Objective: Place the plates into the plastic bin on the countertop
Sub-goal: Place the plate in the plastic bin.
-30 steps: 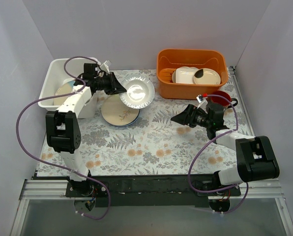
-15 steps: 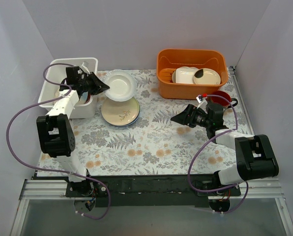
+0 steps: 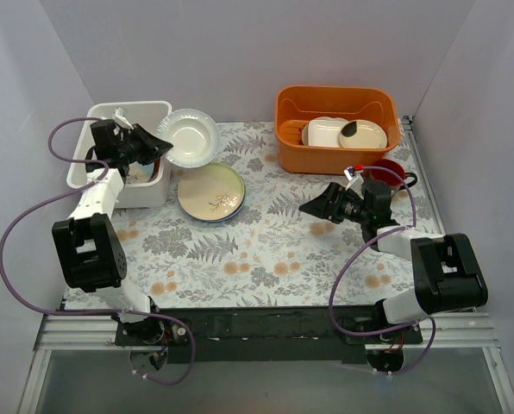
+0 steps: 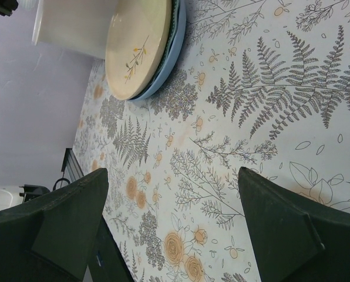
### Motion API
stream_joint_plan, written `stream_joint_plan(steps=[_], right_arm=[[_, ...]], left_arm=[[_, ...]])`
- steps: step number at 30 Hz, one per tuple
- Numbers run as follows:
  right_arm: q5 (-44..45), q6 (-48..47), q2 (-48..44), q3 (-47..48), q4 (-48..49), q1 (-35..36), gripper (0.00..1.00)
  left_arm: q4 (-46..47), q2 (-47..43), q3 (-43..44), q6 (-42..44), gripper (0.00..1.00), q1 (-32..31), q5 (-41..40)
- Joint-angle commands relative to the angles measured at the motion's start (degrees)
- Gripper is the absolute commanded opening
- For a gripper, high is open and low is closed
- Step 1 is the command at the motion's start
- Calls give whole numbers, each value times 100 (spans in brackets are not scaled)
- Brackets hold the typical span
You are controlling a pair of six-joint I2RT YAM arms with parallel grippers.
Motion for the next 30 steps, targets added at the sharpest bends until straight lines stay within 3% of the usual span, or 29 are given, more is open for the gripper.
stream_joint_plan(steps=[1,16,30], right_arm=[[-55,3,60,229,330,11,98],[-108,20,210,256,418,28,98],[-187,73,368,265,559,28,98]], left_arm=[[717,-599,-109,-298,0,206,226],[1508,-1214,-795,-860,0,883,-73],[1737,-1171,-997,-1203,0,1550,6]])
